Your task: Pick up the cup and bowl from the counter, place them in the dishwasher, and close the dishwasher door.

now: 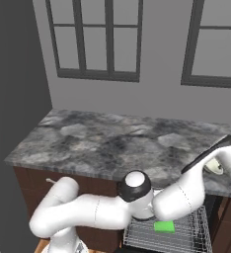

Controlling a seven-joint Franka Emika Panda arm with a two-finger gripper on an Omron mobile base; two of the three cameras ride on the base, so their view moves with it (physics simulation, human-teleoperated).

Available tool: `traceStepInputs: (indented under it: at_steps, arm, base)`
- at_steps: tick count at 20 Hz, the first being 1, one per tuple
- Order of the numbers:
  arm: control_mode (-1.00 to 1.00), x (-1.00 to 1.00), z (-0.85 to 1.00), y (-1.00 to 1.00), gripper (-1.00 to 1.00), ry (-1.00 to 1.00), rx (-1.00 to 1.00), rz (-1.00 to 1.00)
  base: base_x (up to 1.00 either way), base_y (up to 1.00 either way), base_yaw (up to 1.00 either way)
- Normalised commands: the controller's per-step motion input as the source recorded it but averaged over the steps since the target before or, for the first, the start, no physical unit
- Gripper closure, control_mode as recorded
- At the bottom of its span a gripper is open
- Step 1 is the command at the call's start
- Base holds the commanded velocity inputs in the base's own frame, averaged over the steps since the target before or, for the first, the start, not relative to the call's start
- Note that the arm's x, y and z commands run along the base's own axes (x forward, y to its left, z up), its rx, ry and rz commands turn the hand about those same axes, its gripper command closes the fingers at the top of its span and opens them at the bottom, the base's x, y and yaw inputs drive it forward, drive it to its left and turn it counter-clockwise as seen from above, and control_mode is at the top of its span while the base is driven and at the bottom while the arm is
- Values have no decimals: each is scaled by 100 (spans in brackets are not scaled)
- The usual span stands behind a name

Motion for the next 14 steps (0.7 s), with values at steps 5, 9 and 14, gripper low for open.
traceStepInputs:
  at_steps: [5,9,14]
  arm:
    - [-100,-55,0,47,100,-1,-3,0]
    - [-100,-44,-1,65,100,0,-5,0]
    - [-100,-46,-7,62,100,-1,-5,0]
  base:
    - [0,0,0]
    - [0,0,0]
    - [0,0,0]
